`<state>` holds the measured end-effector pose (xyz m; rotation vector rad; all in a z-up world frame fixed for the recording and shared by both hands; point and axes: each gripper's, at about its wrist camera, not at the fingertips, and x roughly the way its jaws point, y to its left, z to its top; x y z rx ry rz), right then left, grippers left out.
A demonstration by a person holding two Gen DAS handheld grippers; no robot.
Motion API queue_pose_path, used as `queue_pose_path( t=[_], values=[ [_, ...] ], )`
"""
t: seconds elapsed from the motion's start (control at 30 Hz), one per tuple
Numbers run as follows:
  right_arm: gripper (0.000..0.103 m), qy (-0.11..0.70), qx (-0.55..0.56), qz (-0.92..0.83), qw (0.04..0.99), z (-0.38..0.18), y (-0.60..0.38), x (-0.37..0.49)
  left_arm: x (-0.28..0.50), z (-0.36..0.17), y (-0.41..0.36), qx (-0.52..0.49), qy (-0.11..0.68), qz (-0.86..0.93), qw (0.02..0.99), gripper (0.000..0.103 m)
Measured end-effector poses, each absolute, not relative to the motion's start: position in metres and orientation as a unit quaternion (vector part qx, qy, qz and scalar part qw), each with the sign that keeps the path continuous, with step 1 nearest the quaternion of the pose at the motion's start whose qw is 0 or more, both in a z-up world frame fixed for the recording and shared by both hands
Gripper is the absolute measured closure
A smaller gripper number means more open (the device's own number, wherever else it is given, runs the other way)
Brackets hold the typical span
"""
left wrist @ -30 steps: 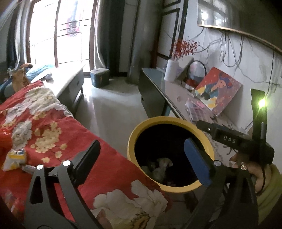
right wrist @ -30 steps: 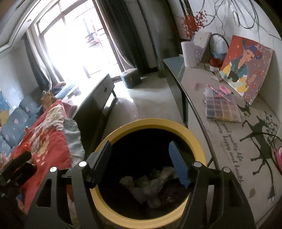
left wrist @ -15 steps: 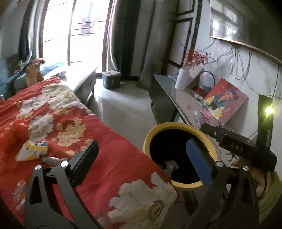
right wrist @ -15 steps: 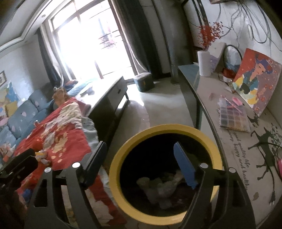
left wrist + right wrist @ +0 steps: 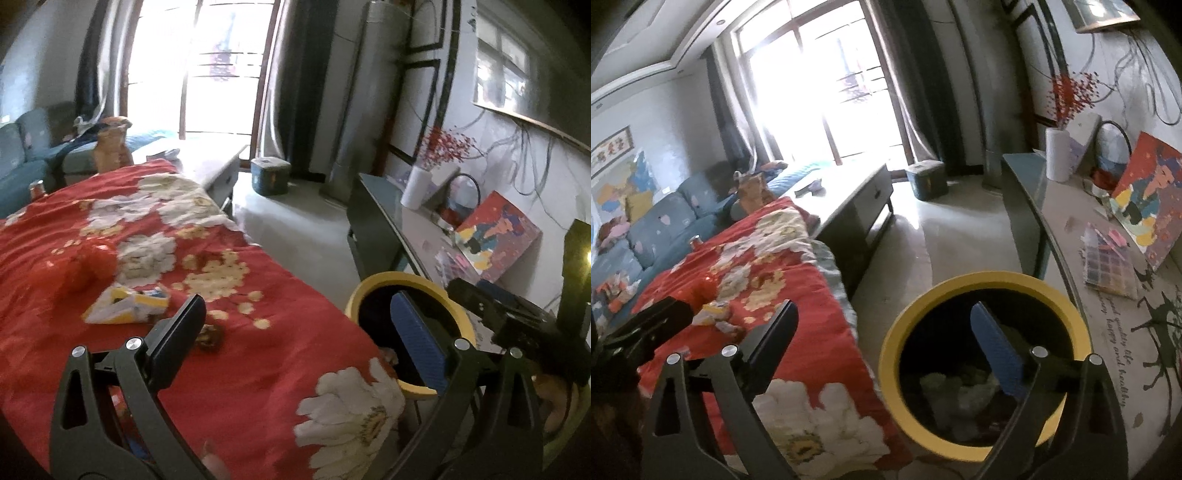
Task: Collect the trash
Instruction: 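Move both tools back to the trash on the bedspread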
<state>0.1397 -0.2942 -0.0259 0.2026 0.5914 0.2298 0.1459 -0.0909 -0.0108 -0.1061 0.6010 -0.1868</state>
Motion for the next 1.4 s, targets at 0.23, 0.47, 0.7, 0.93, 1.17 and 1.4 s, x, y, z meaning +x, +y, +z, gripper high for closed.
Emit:
queue_pose_path(
  t=[0.23,0.47,0.7,0.93,1.17,1.4],
  values=[
    [0.008,0.285,0.086,0.140,0.944,-0.020,-0.267,0.132,0.138,-0.006,-0.061,-0.066,0.285,-0.058,0.955,0.011],
    [0.007,0.286,0.071,0.168,0.941,-0.017,-0.239,0.126,0.131,-0.005,-0.027,-0.084,0.280,-0.027,0.956,0.011],
    [0.007,0.288,0.058,0.200,0.935,-0.014,-0.208,0.120,0.124,-0.004,-0.003,-0.097,0.274,-0.006,0.957,0.011],
    [0.007,0.292,0.042,0.227,0.928,-0.012,-0.179,0.116,0.119,-0.003,0.020,-0.112,0.269,0.013,0.957,0.011],
    [0.007,0.298,0.028,0.250,0.921,-0.013,-0.155,0.112,0.115,-0.002,0.050,-0.132,0.265,0.041,0.954,0.011],
    [0.007,0.304,0.013,0.272,0.913,-0.013,-0.133,0.108,0.114,-0.001,0.078,-0.153,0.260,0.065,0.951,0.011]
  ],
)
